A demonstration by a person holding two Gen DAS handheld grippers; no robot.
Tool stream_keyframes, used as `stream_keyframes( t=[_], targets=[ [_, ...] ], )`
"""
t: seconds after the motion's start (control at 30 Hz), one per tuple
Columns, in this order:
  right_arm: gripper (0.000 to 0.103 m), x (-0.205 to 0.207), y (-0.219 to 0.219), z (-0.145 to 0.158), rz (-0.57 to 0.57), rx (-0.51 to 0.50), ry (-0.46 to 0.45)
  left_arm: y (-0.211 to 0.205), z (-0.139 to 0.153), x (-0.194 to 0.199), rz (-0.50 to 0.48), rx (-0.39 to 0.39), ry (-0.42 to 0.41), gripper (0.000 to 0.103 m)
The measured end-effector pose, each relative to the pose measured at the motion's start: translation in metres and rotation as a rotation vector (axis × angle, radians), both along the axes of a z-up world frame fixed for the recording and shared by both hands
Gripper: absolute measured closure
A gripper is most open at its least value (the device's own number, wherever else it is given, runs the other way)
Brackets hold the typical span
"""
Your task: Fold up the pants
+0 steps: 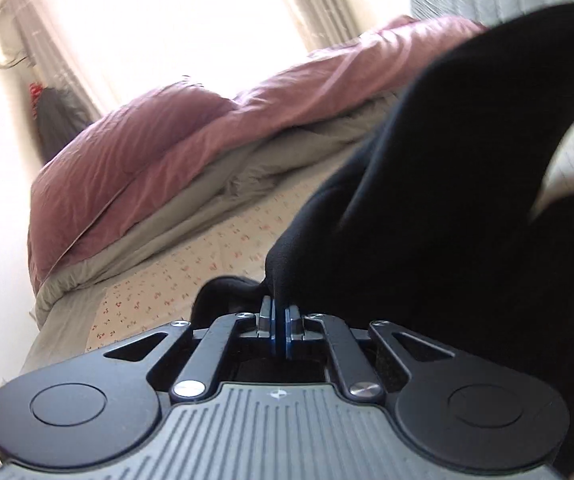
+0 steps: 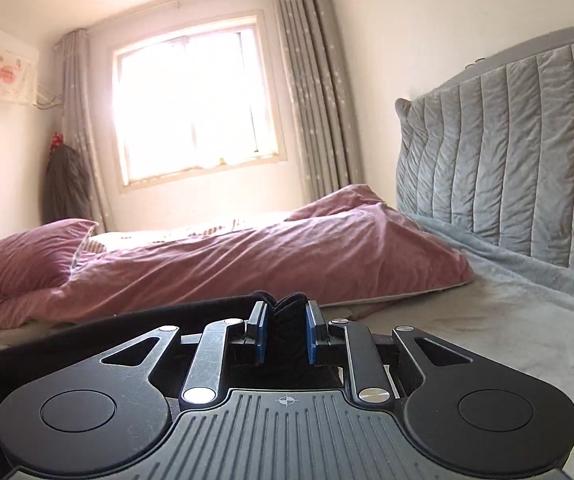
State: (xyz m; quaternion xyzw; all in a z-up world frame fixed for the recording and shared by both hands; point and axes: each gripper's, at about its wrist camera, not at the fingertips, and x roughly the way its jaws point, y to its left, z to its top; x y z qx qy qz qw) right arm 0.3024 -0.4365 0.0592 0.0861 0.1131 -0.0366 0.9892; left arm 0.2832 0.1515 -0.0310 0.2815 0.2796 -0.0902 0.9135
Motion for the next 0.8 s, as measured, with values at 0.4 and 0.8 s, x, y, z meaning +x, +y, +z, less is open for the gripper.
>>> stream_keyframes(
  t=[0.4, 0.8],
  targets=[
    [0.058, -0.131, -0.053, -0.164, -0.339, 0.224, 0.473, 0.086, 0.012, -0.072, 0.128, -0.391, 0.182, 0.061],
    [0.055, -0.127, -0.03, -0.141, -0.336, 0.621, 0.445, 0.118, -0.002, 0.0, 0.63, -1.012, 0.269, 0.013]
  ],
)
